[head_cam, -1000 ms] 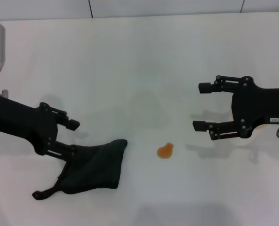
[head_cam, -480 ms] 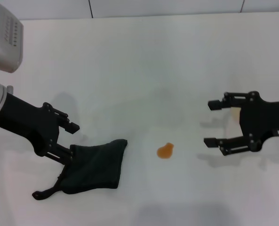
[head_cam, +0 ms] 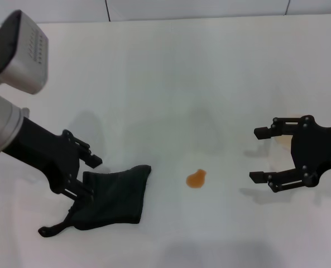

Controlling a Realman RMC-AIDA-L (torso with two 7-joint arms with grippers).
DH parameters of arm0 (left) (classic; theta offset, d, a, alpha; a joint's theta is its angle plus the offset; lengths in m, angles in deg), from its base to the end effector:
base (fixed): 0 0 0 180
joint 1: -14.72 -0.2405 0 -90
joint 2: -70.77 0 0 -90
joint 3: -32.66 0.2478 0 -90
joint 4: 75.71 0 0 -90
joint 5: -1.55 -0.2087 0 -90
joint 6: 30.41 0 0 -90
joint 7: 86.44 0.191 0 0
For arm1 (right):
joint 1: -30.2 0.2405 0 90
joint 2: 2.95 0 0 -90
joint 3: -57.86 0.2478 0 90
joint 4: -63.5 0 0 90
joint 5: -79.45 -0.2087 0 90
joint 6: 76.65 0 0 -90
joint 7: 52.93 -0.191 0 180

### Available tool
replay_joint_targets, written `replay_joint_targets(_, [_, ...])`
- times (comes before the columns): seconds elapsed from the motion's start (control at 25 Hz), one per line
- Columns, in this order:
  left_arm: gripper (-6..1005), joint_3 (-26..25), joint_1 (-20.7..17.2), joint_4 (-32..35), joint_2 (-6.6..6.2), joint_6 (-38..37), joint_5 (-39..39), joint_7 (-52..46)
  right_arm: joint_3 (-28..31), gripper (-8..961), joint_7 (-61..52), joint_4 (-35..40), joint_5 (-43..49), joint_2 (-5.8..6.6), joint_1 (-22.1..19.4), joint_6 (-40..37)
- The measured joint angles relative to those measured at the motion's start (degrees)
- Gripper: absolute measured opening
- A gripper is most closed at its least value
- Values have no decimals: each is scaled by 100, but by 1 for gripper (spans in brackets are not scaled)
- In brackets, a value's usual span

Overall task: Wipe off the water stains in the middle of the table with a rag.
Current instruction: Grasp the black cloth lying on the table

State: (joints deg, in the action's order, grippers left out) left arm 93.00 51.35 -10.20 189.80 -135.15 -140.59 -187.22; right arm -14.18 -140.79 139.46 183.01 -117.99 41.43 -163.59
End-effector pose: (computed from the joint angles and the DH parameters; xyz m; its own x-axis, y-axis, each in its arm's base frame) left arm -0.2140 0.3213 -0.0256 0.9483 0.2232 -0.2256 0.2325 -0.9725 0.0152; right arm 0.2101 0.2954 -0.0087 0.9640 -0.0762 -0.2546 -0.1366 -0.9639 -0.2285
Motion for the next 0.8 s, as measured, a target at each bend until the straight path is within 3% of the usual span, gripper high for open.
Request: replay_joint_targets(0.8, [636, 488, 35, -908, 31, 654, 111, -46, -154, 841, 8, 26, -127, -18, 4, 3])
